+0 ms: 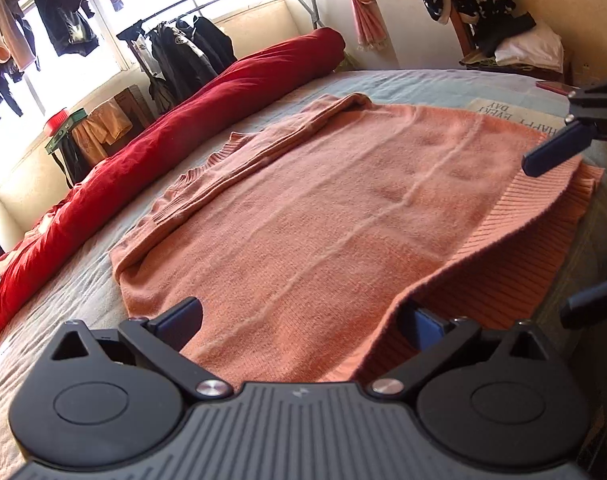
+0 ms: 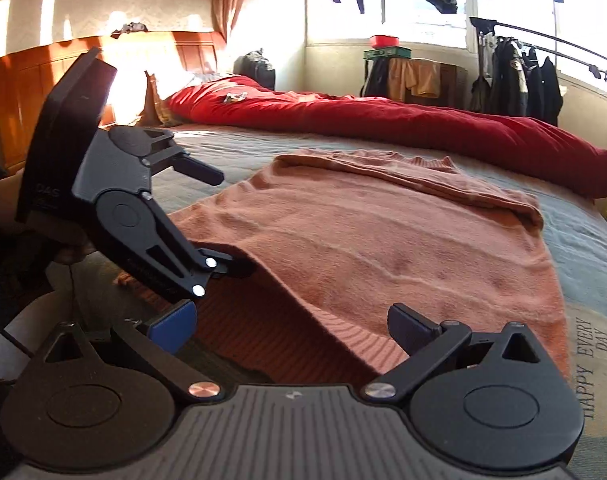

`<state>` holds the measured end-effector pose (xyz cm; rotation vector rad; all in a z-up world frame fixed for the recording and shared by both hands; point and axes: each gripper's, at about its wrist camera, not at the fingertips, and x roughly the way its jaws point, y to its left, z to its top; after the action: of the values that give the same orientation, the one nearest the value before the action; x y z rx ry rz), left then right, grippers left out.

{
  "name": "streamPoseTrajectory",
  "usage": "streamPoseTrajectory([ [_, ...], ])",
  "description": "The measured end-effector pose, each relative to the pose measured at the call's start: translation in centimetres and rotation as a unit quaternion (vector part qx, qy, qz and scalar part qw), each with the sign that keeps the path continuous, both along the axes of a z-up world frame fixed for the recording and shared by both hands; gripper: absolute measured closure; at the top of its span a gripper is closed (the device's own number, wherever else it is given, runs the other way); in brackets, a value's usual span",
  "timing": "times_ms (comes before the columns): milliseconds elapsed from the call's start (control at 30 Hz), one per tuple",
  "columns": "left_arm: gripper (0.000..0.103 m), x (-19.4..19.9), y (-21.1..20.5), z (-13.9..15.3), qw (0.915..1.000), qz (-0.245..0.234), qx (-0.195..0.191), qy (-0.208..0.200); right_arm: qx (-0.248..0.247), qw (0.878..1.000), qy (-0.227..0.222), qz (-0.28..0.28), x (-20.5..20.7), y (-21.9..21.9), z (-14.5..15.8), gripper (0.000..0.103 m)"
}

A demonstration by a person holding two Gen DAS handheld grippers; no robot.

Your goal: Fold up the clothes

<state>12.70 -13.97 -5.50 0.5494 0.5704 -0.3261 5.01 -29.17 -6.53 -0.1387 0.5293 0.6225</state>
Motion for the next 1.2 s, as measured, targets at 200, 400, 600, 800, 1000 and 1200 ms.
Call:
streamPoseTrajectory([
  [200, 0.0, 1.1, 0.7, 0.5, 0.9999, 0.008, -0.01, -0.006, -0.008, 0.995, 0.03, 0.099, 0.4, 2.8, -0.8, 0.0],
  [400, 0.0, 1.1, 1.4, 0.7, 0.9997, 0.018, -0.013, -0.005, 0.003, 0.993, 0.083, 0.088, 3.7, 4.3, -2.5, 0.0],
  [600, 0.0, 1.1, 2.1, -0.1, 0.9994, 0.029, -0.015, 0.012, -0.099, 0.989, 0.008, 0.112, 2.1, 5.1, -2.3, 0.0],
  [800, 0.001, 0.9, 2.6, -0.2, 0.9988, 0.033, -0.031, 0.017, -0.188, 0.974, 0.0, 0.129, 1.4, 4.8, -3.0, 0.0],
  [1000, 0.001, 0.5, 2.8, -0.4, 0.9986, 0.032, -0.037, 0.02, -0.224, 0.964, 0.0, 0.142, 1.3, 4.6, -3.3, 0.0],
  [1200, 0.001, 0.3, 3.1, -0.6, 0.9981, 0.037, -0.042, 0.023, -0.254, 0.954, -0.018, 0.155, 0.6, 5.2, -2.8, 0.001],
])
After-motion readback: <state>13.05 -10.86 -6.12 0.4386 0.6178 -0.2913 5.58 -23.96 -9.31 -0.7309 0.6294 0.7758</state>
